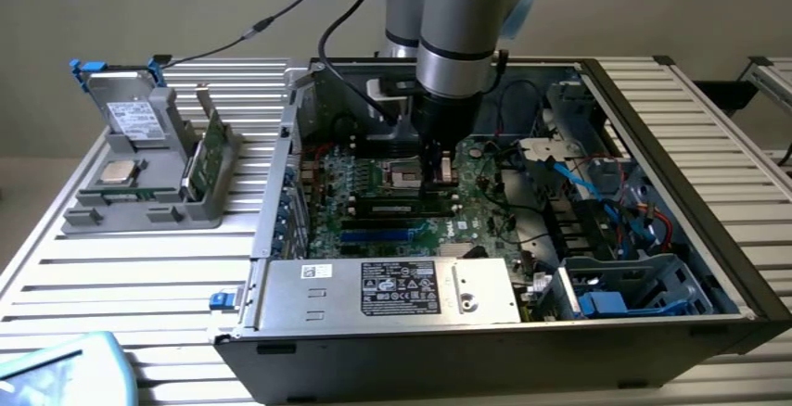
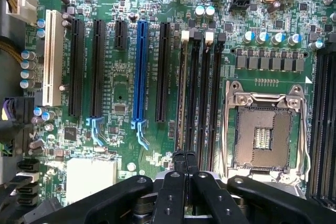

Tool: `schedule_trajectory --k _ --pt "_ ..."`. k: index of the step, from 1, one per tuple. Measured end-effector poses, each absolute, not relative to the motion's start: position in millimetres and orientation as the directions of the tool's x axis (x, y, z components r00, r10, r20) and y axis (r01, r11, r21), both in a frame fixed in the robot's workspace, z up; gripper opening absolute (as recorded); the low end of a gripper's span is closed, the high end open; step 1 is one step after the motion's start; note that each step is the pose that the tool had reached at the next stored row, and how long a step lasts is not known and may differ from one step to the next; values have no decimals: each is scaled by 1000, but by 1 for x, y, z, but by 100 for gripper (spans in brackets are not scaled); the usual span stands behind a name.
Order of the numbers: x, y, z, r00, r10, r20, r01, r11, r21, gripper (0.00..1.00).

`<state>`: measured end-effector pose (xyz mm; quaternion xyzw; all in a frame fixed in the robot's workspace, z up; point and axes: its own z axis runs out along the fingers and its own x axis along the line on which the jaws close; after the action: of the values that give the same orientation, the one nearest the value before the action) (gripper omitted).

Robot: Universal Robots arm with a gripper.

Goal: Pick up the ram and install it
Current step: 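Press down the ram until it locks into place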

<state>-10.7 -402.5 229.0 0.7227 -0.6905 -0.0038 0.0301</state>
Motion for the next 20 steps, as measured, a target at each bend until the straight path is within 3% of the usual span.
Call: schedule_trajectory --k 20 --pt "-55 -404 234 46 -998 30 -998 -45 48 11"
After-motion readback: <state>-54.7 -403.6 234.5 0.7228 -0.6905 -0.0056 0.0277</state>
